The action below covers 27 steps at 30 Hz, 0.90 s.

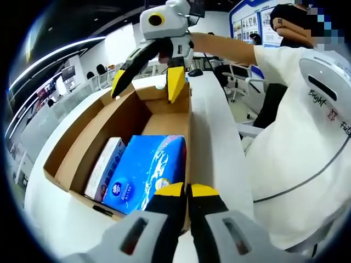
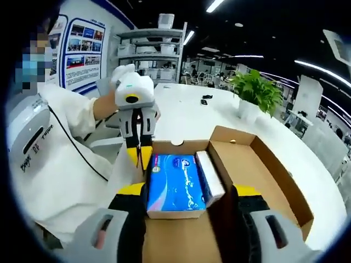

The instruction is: Operate the shoe box by opening the lid, removing the specified soft item, and placing it in the target area until the item is outside and the box remains undamaged.

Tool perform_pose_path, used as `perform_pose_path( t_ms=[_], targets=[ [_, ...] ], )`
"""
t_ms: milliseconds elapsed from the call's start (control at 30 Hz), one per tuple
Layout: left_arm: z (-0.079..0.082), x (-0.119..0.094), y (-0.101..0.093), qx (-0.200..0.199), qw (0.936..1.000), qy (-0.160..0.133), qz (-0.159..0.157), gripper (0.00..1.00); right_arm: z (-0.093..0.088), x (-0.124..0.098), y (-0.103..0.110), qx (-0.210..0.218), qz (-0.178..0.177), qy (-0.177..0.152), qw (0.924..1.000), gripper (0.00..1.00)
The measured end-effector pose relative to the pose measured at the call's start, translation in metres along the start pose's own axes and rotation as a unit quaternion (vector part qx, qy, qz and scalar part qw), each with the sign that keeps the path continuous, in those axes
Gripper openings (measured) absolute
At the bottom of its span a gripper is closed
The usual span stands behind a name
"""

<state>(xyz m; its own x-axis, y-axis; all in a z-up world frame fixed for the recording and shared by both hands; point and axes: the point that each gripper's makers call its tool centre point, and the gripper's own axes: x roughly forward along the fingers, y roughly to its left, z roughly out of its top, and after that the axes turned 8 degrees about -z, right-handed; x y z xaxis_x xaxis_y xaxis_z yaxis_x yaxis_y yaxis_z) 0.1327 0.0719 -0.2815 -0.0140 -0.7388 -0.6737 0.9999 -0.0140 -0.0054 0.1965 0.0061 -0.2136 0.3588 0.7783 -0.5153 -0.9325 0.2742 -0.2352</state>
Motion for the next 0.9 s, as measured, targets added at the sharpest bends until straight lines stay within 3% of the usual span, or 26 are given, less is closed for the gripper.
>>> perform_pose_path(
  t_ms=[33, 100, 167, 300, 467, 633, 900],
  targets=[
    [0.0, 0.0, 0.0, 0.0, 1.0, 0.0, 0.0, 0.02, 0.005, 0.0, 0.003, -0.014, 0.01, -0.001, 0.9999, 0.64],
    [0.0, 0.0, 0.0, 0.001, 1.0, 0.0, 0.0, 0.02, 0.013, 0.001, -0.007, -0.041, -0.015, 0.012, 0.999, 0.63],
    [0.0, 0.0, 0.0, 0.001, 1.0, 0.0, 0.001, 0.02, 0.013, 0.002, -0.01, -0.055, -0.017, 0.022, 0.9981, 0.61],
    [0.0, 0.0, 0.0, 0.002, 1.0, -0.002, 0.001, 0.02, -0.005, 0.015, -0.002, -0.062, 0.011, 0.062, 0.9961, 0.61],
    [0.0, 0.0, 0.0, 0.001, 1.0, -0.001, 0.0, 0.02, -0.005, 0.026, 0.011, -0.036, 0.05, 0.057, 0.9965, 0.61],
    [0.0, 0.0, 0.0, 0.001, 1.0, -0.003, -0.001, 0.02, -0.012, 0.028, 0.011, -0.06, 0.053, 0.074, 0.9941, 0.6],
    [0.0, 0.0, -0.001, 0.001, 1.0, -0.003, -0.002, 0.02, -0.022, 0.039, 0.02, -0.059, 0.079, 0.096, 0.9905, 0.62]
  ],
)
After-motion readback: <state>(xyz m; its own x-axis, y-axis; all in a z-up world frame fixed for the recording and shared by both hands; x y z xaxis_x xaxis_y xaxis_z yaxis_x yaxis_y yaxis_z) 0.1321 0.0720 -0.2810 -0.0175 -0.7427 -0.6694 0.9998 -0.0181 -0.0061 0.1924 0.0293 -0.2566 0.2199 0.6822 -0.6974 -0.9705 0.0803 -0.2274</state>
